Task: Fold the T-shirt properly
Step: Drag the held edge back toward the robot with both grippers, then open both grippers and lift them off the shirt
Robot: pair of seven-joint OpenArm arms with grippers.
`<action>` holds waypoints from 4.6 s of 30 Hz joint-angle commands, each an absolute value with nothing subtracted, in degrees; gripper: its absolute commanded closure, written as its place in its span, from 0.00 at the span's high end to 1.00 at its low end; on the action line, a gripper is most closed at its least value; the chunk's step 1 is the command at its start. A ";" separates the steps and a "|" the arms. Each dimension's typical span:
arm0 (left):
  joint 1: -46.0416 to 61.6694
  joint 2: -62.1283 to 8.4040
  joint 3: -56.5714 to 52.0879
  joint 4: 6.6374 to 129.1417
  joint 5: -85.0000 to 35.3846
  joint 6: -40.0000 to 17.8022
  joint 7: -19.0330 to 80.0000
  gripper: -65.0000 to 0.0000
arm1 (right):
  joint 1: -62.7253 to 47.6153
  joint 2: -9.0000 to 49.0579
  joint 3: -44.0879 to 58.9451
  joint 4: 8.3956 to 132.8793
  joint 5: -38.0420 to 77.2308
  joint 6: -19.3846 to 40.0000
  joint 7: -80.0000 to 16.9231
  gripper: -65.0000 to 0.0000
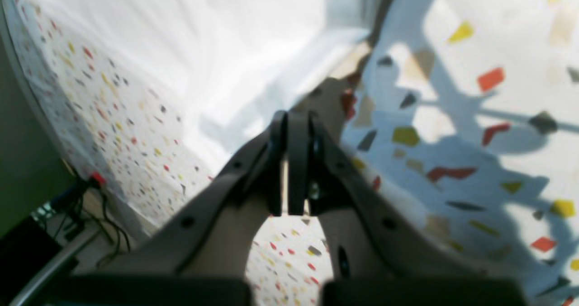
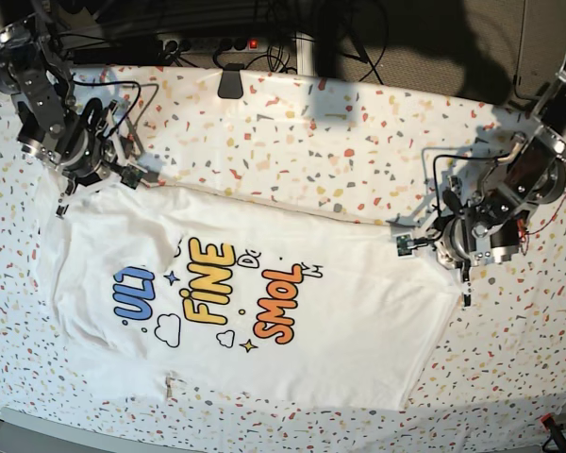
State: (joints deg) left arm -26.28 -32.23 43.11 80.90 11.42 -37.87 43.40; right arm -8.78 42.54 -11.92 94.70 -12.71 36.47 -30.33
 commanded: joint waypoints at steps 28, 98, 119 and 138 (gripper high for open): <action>-8.05 -41.17 42.48 97.19 12.36 -31.33 49.23 0.00 | -22.50 57.52 -11.25 106.17 -6.61 27.99 -38.68 0.00; 13.15 -41.12 42.48 110.48 17.98 -26.28 57.41 0.00 | -32.38 61.71 -11.27 108.55 -8.51 24.36 -42.94 0.00; 13.15 -41.12 42.48 110.48 17.98 -26.28 59.94 0.00 | -32.34 61.76 -11.27 108.55 -5.78 28.56 -42.94 0.27; 13.15 -41.12 42.48 110.48 19.14 -26.28 60.01 0.08 | -32.36 61.73 -11.27 108.55 -5.76 28.05 -42.94 0.35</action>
State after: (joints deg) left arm 12.43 -40.18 42.44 110.28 19.99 -25.45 58.37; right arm -32.56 60.49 -11.92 107.79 -5.43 28.71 -42.52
